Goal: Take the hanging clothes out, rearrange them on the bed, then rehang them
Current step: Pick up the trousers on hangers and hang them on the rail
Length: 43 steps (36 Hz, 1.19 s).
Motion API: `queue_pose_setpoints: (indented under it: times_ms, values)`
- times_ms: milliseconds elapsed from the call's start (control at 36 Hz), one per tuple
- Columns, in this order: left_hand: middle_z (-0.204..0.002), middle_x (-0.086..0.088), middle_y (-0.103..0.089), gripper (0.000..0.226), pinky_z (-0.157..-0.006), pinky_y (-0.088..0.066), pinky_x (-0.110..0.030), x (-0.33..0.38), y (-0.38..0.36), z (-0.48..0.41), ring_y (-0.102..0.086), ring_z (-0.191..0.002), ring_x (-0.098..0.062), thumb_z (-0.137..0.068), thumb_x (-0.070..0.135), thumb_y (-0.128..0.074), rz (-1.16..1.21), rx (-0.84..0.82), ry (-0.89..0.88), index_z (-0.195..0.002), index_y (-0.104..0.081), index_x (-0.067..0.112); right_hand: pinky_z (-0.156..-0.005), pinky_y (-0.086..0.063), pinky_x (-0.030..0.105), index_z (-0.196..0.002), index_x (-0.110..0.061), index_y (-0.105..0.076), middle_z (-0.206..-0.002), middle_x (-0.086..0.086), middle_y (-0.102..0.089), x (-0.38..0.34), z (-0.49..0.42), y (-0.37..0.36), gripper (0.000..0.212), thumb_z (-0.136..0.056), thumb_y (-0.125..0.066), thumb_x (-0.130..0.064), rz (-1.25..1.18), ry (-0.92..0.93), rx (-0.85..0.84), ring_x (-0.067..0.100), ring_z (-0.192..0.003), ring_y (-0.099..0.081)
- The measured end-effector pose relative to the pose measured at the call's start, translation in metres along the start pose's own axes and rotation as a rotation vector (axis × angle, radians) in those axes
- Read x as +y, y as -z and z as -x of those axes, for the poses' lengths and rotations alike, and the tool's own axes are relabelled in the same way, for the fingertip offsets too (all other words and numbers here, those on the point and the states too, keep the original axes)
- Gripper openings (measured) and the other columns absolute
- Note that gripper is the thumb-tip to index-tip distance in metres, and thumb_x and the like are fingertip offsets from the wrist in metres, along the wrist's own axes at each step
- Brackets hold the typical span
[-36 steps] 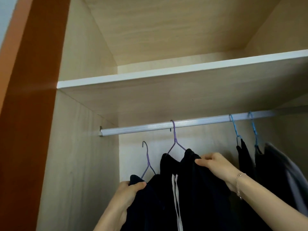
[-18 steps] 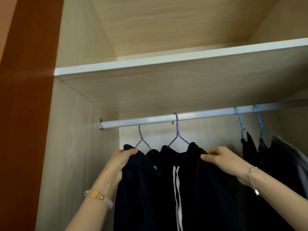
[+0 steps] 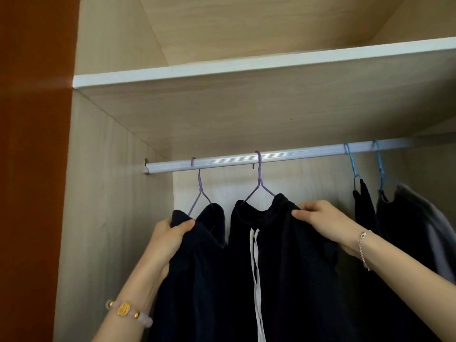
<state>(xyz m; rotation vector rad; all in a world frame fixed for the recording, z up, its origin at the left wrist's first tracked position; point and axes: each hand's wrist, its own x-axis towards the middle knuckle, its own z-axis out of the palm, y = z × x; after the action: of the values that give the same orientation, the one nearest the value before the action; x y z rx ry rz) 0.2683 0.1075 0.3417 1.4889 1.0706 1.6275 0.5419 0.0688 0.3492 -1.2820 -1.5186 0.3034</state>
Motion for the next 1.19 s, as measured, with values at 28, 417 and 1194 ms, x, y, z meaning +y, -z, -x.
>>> queue_pose_setpoints:
  times_ms: [28, 417, 1194]
  values:
    - [-0.084, -0.016, -0.066, 0.007, -0.064, -0.053, -0.033, -0.001, 0.003, -0.001, -0.064, -0.073, -0.027, -0.09, 0.011, -0.06, -0.006, 0.022, -0.009, -0.088, -0.062, 0.004, -0.087, -0.051, 0.037, -0.094, -0.004, -0.069, -0.093, 0.013, -0.073, 0.0, 0.0, 0.0, 0.024, -0.093, -0.053, -0.022, 0.002, 0.001, 0.002, 0.027, -0.09, -0.068]
    - [-0.107, -0.018, -0.065, 0.034, -0.072, -0.041, -0.034, -0.015, 0.028, -0.009, -0.059, -0.099, -0.038, -0.095, 0.036, -0.045, -0.836, 0.283, -0.306, -0.109, -0.059, 0.009, -0.07, -0.044, 0.032, -0.095, 0.004, -0.063, -0.08, 0.011, -0.064, 0.0, 0.004, -0.019, 0.029, -0.095, -0.043, -0.018, 0.12, 0.074, -0.037, 0.025, -0.075, -0.059]
    - [-0.093, -0.016, -0.057, 0.03, -0.068, -0.039, -0.032, 0.006, 0.047, -0.028, -0.053, -0.082, -0.029, -0.099, 0.022, -0.04, -0.849, 0.164, -0.114, -0.105, -0.056, -0.003, -0.052, -0.03, 0.024, -0.066, -0.006, -0.054, -0.062, 0.005, -0.042, -0.034, -0.009, -0.097, 0.03, -0.093, -0.042, -0.012, 0.011, 0.11, -0.194, 0.015, -0.055, -0.039]
